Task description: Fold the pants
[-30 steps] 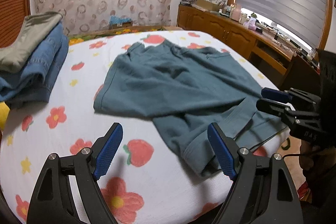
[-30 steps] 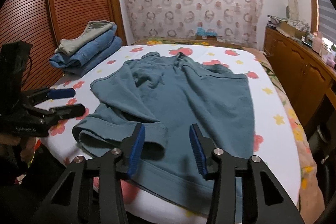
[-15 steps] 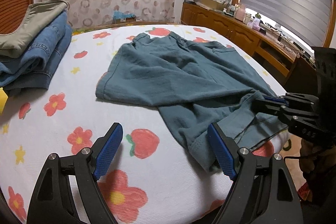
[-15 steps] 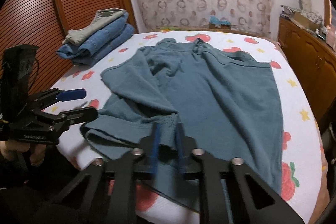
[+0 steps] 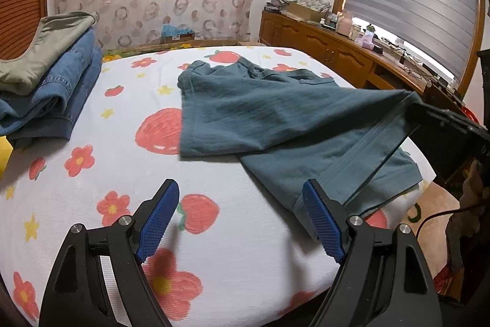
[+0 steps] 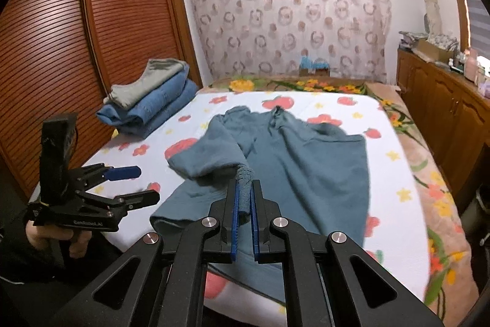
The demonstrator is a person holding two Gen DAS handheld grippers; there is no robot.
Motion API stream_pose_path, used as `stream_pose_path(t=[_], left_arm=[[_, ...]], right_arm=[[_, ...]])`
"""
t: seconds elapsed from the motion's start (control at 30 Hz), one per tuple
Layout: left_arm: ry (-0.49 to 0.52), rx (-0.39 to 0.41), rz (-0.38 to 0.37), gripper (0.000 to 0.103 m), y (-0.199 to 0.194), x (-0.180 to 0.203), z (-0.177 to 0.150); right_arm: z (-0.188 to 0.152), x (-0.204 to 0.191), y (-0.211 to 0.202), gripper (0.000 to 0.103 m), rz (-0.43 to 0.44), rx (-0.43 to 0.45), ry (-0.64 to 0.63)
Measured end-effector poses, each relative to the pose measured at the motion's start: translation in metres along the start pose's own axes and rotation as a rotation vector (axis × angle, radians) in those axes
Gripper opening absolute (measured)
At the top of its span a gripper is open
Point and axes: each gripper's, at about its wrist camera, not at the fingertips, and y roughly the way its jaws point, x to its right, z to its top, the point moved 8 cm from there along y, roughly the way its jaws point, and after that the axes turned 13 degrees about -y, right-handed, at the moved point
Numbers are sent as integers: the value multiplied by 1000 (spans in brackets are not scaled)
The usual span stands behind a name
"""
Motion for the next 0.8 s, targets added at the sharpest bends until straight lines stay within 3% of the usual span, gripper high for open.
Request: stream_pose_path(t=[0.8], left_arm=[[34,-13,-22,83,8,23,-3]], right_arm=[[-25,-2,-42,7,-99,-31,68]])
